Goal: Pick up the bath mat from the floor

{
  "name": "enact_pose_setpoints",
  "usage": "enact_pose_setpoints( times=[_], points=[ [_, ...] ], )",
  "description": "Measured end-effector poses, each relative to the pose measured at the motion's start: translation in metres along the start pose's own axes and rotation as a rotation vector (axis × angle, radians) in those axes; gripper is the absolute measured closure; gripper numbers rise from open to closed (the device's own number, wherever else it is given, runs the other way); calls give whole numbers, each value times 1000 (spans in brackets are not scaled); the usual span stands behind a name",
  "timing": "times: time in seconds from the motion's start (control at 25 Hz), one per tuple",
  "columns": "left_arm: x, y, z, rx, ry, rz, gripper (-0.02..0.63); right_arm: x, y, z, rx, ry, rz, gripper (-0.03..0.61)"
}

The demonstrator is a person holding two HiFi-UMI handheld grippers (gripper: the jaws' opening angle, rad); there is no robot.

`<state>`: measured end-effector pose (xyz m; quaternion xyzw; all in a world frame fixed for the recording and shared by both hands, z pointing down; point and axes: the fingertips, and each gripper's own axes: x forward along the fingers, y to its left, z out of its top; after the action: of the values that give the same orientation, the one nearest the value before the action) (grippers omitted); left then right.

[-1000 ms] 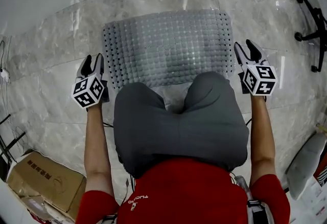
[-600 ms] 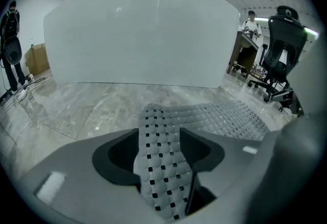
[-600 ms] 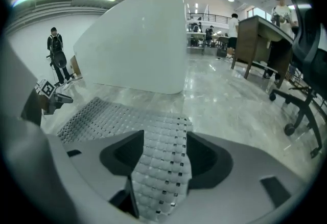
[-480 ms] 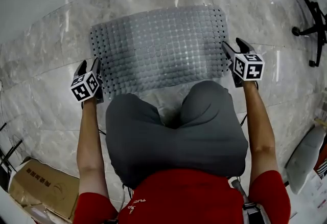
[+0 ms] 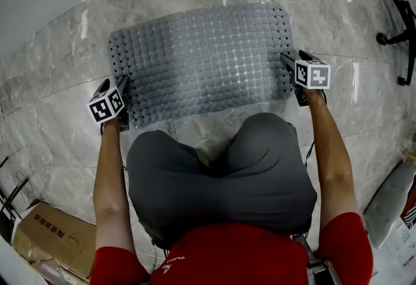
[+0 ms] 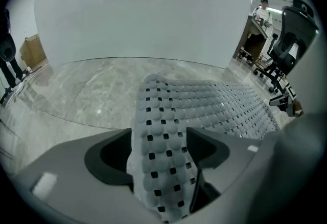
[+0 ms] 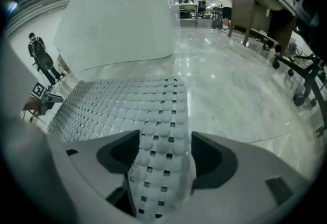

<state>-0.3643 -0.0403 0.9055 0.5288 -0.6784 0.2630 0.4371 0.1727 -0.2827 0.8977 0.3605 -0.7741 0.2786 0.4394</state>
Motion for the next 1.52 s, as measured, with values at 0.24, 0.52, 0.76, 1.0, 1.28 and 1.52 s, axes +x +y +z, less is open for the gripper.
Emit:
enact_pose_setpoints(
  times=[0.24, 0.52, 0.76, 1.0, 1.28, 1.52],
  points=[
    [18, -1, -22, -22, 95, -24, 265, 16, -11, -12, 34, 45, -16, 290],
    [22, 1, -29, -47, 103, -27, 253, 26, -15, -19, 94, 70, -12, 288],
    [20, 3, -28, -6, 105, 5, 258, 24, -10, -17, 100, 53, -16, 290],
    [21, -6, -26, 16, 88, -10, 340, 27, 9, -14, 86, 50, 30, 428],
    [19, -22, -26, 46, 68, -30, 502, 21, 33, -6, 4, 28, 76, 529],
    [-6, -36, -7, 33, -19, -107, 551, -8, 46, 10, 29, -76, 115, 537]
  ],
)
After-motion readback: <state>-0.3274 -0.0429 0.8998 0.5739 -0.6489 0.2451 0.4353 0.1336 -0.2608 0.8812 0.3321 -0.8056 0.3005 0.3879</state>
